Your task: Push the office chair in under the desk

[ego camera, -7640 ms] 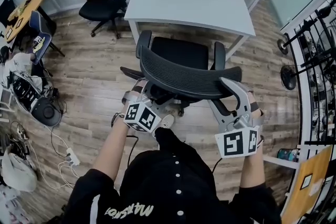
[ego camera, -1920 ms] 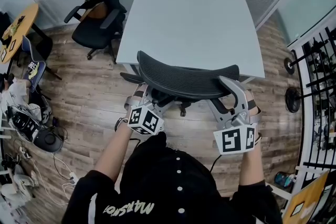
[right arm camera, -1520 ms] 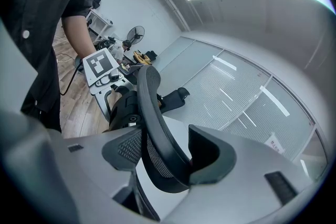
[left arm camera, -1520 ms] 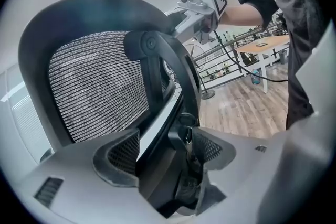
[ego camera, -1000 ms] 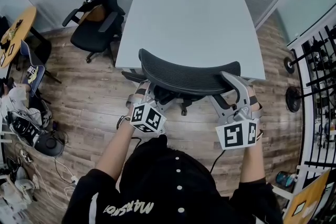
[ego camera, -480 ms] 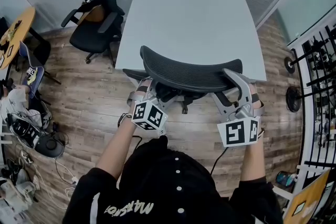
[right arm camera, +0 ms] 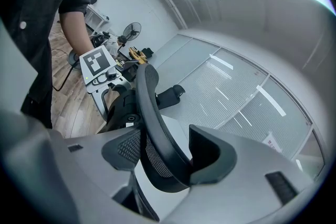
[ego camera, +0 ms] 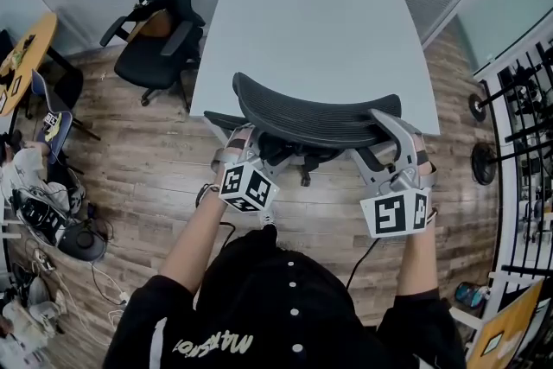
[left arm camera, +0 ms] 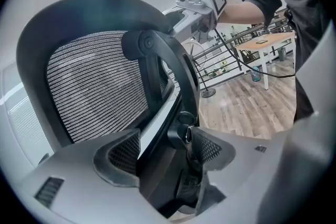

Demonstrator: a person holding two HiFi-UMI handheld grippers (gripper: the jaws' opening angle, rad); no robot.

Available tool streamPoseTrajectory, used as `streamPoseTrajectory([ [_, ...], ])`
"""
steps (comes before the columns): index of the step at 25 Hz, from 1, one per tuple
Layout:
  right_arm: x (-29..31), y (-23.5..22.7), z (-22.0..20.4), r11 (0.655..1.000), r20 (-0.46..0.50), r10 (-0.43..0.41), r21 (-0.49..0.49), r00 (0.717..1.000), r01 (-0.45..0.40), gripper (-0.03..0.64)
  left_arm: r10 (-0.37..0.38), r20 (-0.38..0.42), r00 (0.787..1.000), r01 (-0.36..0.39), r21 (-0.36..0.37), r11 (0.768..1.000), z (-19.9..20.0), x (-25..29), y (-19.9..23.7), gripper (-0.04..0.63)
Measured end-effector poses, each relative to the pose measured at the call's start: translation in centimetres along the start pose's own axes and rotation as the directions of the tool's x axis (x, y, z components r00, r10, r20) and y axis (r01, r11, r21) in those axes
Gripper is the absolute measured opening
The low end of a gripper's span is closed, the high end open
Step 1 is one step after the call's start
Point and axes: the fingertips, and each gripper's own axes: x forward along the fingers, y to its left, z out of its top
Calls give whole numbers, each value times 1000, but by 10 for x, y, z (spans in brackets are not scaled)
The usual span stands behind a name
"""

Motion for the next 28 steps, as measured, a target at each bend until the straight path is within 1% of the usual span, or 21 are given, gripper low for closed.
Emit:
streamPoseTrajectory([
  [9, 7, -5, -4, 1000, -6, 2, -4, 1000, -2, 270, 11, -6, 1000, -11, 11, 1000, -1, 5, 2, 318],
  [16, 7, -5, -4, 1000, 3, -4, -6, 1000, 4, 272, 8, -8, 1000, -8, -4, 1000, -1, 4, 2, 318],
  [19, 5, -4, -3, 1000, 12, -11, -12, 1000, 12, 272, -17, -10, 1000, 17, -22, 1000, 0, 3, 1, 318],
  [23, 0, 0, -3, 999, 33, -32, -24, 999, 33, 269, -67, -13, 998, 67, 6, 998, 1, -2, -6, 318],
  [25, -4, 1, -3, 998, 46, -51, -22, 998, 52, 266, -52, -17, 999, 52, 40, 998, 2, -7, -8, 304],
  [26, -7, 2, -3, 998, 51, -59, -14, 997, 60, 252, -34, -22, 999, 35, 52, 998, 1, -10, -7, 296],
  [28, -13, 2, -4, 997, 60, -75, 16, 995, 74, 235, 3, -28, 1000, -2, 48, 999, -1, -17, -4, 271],
])
